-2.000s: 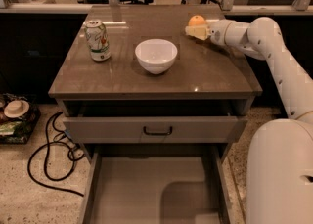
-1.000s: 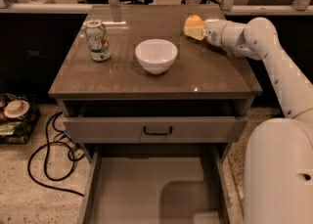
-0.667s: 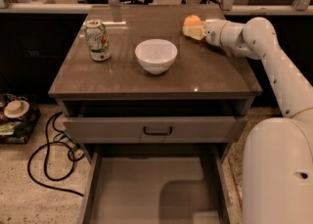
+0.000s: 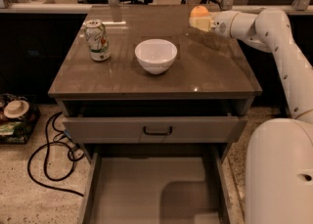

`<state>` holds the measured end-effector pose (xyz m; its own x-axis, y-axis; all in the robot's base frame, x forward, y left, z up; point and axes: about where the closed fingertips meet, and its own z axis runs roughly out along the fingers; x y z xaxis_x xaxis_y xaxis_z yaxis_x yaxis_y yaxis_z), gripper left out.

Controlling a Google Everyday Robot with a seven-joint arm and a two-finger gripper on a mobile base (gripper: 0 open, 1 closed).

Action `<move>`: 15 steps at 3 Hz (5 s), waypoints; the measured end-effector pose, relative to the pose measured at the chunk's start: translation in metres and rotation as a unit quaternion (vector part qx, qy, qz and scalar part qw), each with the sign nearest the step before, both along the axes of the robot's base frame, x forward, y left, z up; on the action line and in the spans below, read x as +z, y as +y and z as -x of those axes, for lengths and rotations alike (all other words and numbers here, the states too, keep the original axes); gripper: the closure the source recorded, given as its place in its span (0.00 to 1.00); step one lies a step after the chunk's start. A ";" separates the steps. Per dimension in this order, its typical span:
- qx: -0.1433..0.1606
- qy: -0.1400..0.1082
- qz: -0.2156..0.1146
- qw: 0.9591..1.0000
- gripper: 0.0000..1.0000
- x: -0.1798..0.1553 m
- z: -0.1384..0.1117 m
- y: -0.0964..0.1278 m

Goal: Place orange into middle drawer

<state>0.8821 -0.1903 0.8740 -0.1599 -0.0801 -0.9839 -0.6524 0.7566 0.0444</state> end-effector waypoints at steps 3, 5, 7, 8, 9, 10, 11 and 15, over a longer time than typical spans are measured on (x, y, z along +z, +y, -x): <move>-0.054 -0.057 0.035 0.996 1.00 0.078 0.048 -0.057; -0.072 -0.079 0.043 0.993 1.00 0.109 0.097 -0.079; -0.056 -0.070 0.053 0.995 1.00 0.132 0.173 -0.086; -0.041 -0.069 0.052 0.995 1.00 0.125 0.214 -0.077; -0.018 -0.075 0.056 0.995 1.00 0.110 0.255 -0.064; -0.029 -0.081 0.066 0.994 1.00 0.101 0.296 -0.063; -0.044 -0.074 0.061 0.994 1.00 0.070 0.345 -0.089; 0.031 -0.050 0.102 0.993 1.00 0.020 0.381 -0.097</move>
Offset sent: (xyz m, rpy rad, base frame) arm -0.0617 -0.0701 0.0862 -0.0878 -0.1154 -0.1347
